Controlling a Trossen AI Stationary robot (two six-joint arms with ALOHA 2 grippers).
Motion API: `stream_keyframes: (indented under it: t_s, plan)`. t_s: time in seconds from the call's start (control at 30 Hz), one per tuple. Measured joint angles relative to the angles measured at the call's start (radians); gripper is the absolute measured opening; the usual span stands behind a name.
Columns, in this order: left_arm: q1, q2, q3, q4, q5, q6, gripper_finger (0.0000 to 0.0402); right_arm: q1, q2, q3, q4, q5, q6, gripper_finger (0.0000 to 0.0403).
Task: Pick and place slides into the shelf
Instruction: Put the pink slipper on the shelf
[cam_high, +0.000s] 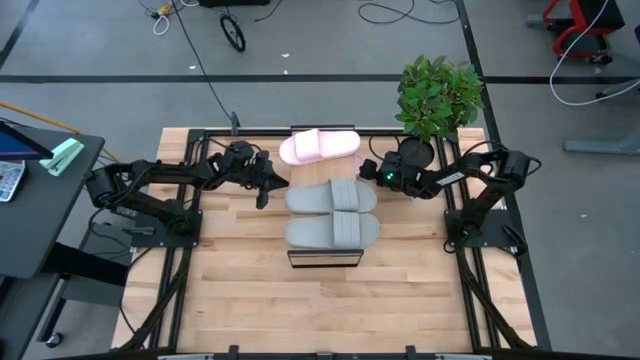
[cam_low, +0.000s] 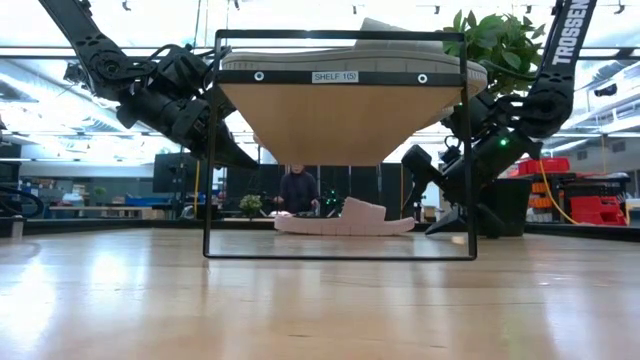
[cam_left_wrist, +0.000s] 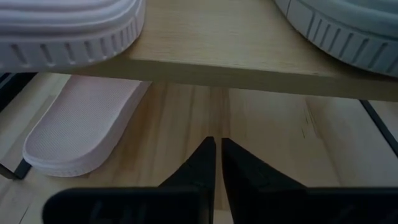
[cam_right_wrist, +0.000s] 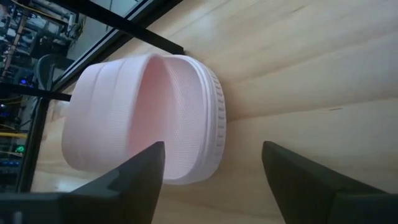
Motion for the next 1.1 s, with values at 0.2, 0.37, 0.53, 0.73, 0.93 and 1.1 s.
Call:
stream_keyframes:
  t_s: [0.2, 0.37, 0.53, 0.73, 0.93, 1.1]
  plan:
    - [0.0, 0.0, 0.0, -0.001, 0.0, 0.0, 0.0034, 0.0, 0.002, 0.001, -0.008, 0.001, 0.002, 0.0267]
    - [0.0, 0.0, 0.0, -0.001, 0.0, 0.0, 0.0025, 0.0, 0.003, 0.029, -0.054, 0.001, -0.006, 0.0266]
    - [0.0, 0.0, 0.0, -0.005, 0.0, -0.001, 0.0025, 0.0, 0.006, 0.062, -0.097, 0.001, -0.028, 0.0266]
    - [0.0, 0.0, 0.0, -0.005, 0.0, -0.001, 0.0035, 0.0, 0.006, 0.063, -0.111, 0.006, -0.034, 0.0256]
    - [0.0, 0.0, 0.0, -0.004, 0.0, -0.002, 0.003, 0.0, 0.006, 0.063, -0.115, 0.011, -0.037, 0.0228]
    - [0.0, 0.0, 0.0, -0.004, 0.0, -0.002, 0.0022, 0.0, 0.006, 0.063, -0.116, 0.016, -0.039, 0.0206]
